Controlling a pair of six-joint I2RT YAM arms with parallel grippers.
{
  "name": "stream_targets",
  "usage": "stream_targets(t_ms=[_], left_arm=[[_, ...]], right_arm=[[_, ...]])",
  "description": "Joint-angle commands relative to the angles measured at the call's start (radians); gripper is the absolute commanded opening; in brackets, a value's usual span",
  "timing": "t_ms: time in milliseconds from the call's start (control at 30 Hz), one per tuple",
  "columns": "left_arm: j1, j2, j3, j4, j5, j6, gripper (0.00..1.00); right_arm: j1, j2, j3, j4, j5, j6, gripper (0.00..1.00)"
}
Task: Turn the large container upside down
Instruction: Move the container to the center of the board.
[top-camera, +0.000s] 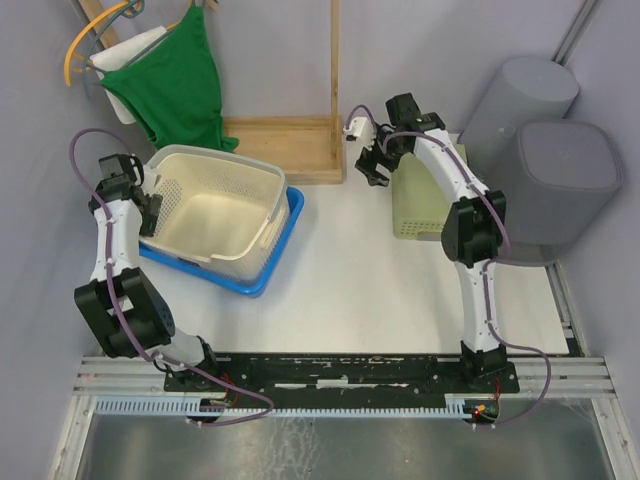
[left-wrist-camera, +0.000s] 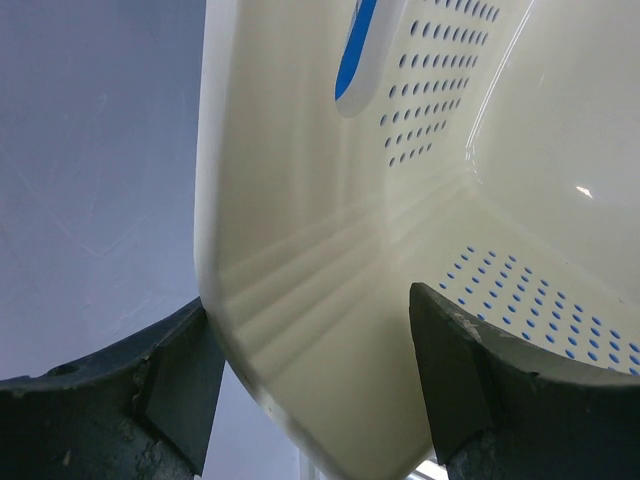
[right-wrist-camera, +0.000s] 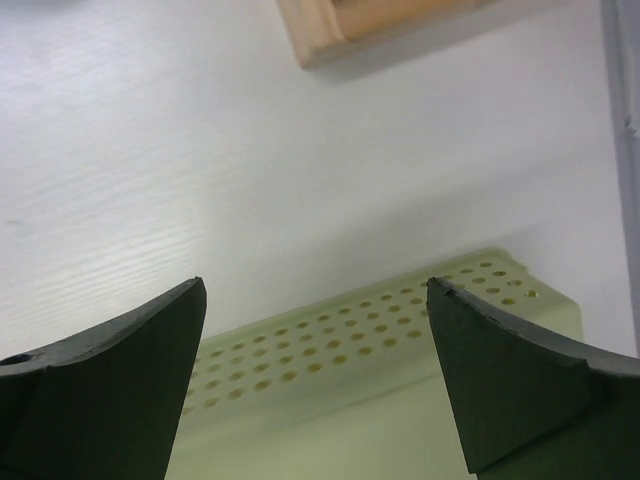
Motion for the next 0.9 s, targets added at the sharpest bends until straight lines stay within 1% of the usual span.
stream_targets(t_ms=[0,67,100,133,233,267,333,400,500,567,633,700,867], left_arm=[[-0.015,0.031,0.021,-0.053,0.079,-0.070,0.77],[-0.025,0.024,0.033,-0.069,0.080,-0.076,0.77],[-0.031,0.016,0.035,-0.075,0.084,-0.076,0.77],[-0.037,0.010,0.038,-0.079,0.085,-0.076,0.77],[-0.054,-0.008,0.049,-0.096,0.084,-0.073,0.77],[-0.058,-0.012,0.054,-0.102,0.085,-0.072,0.77],[-0.067,-0.018,0.064,-0.112,0.083,-0.074,0.77],[-0.077,-0.024,0.071,-0.120,0.082,-0.080,0.77],[-0.088,-0.041,0.069,-0.122,0.070,-0.089,0.77],[-0.089,-0.059,0.062,-0.121,0.062,-0.098,0.77],[-0.089,-0.074,0.052,-0.117,0.059,-0.112,0.77],[-0.088,-0.085,0.044,-0.116,0.060,-0.129,0.77],[-0.089,-0.116,0.007,-0.103,0.028,-0.169,0.76]], right_arm=[[0.145,-0.390,-0.146,0.036,-0.082,0.114,1.00],[0.197,-0.514,-0.278,0.035,-0.005,0.154,1.00],[0.211,-0.581,-0.381,0.040,0.022,0.179,1.00],[0.219,-0.641,-0.443,0.002,0.046,0.196,1.00],[0.226,-0.771,-0.522,-0.223,0.151,0.208,1.00],[0.218,-0.816,-0.565,-0.290,0.177,0.189,1.00],[0.198,-0.924,-0.706,-0.328,0.255,0.185,1.00],[0.181,-0.995,-0.817,-0.349,0.363,0.209,1.00],[0.158,-1.030,-0.939,-0.393,0.465,0.264,1.00],[0.158,-1.049,-1.021,-0.358,0.502,0.293,1.00],[0.157,-1.053,-1.087,-0.300,0.501,0.298,1.00],[0.155,-1.015,-1.134,-0.246,0.499,0.299,1.00],[0.146,-0.852,-1.209,-0.079,0.558,0.303,1.00]])
